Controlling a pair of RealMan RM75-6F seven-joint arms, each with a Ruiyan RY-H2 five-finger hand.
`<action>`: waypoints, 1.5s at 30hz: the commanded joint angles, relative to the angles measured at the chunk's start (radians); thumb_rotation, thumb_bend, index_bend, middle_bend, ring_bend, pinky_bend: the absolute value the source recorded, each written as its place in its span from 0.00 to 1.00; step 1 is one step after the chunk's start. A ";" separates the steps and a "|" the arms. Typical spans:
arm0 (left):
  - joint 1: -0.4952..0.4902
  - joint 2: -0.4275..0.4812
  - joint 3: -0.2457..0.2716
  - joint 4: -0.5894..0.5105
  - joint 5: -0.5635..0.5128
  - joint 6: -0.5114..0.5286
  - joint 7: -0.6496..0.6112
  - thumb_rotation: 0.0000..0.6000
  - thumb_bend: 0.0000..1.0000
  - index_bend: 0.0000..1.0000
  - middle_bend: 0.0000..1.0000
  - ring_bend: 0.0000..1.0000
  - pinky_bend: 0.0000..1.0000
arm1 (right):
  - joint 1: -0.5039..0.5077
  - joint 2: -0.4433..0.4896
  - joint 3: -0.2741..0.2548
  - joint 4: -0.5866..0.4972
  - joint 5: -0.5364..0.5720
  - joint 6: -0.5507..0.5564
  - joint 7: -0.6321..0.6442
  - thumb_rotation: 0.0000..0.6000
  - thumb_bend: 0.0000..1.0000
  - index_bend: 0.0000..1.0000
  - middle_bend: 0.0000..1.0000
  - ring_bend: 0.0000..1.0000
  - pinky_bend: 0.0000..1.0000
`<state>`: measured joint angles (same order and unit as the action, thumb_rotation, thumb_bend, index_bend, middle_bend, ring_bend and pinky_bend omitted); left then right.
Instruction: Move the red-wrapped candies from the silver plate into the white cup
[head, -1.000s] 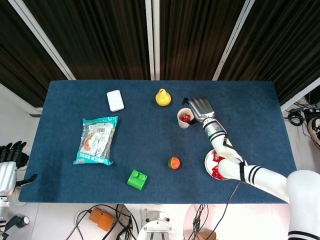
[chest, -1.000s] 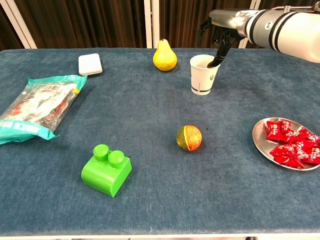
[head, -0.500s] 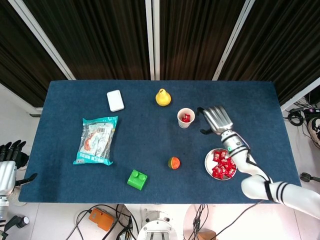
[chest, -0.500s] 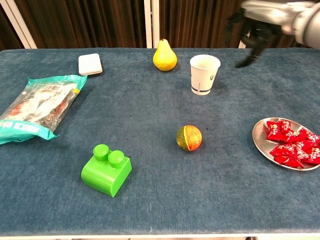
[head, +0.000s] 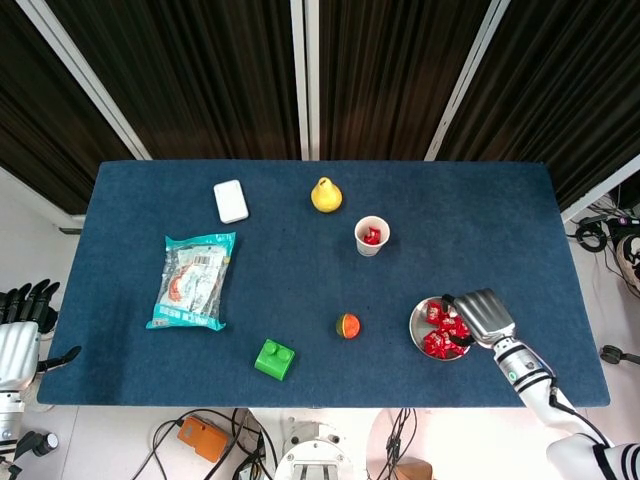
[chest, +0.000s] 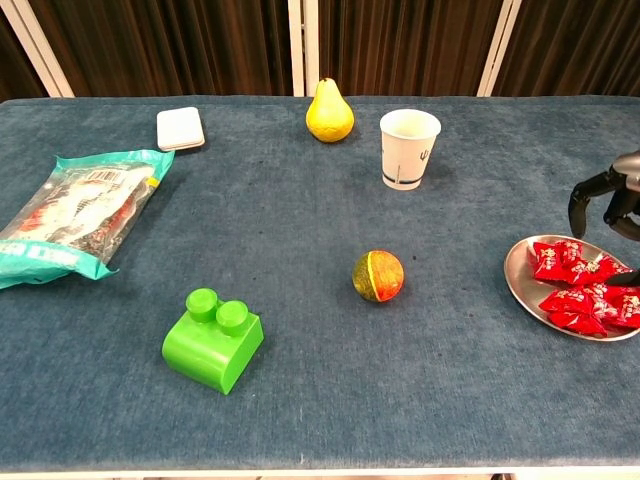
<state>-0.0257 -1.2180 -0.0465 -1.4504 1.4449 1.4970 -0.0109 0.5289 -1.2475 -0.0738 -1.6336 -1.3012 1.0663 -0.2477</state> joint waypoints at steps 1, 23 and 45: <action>0.001 0.001 0.000 0.001 0.000 0.002 -0.001 1.00 0.00 0.08 0.05 0.00 0.00 | -0.010 -0.018 0.010 0.028 0.009 0.000 -0.019 1.00 0.32 0.53 0.90 1.00 1.00; 0.006 -0.001 0.001 0.010 -0.008 -0.001 -0.007 1.00 0.00 0.08 0.06 0.00 0.00 | -0.007 -0.077 0.047 0.099 0.053 -0.097 -0.041 1.00 0.41 0.55 0.90 1.00 1.00; 0.010 -0.009 0.001 0.026 -0.011 0.000 -0.020 1.00 0.00 0.08 0.06 0.00 0.00 | 0.002 -0.102 0.096 0.127 0.010 -0.089 0.009 1.00 0.73 0.77 0.91 1.00 1.00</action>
<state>-0.0160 -1.2269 -0.0457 -1.4241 1.4340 1.4966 -0.0313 0.5324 -1.3518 0.0202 -1.5040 -1.2888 0.9750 -0.2415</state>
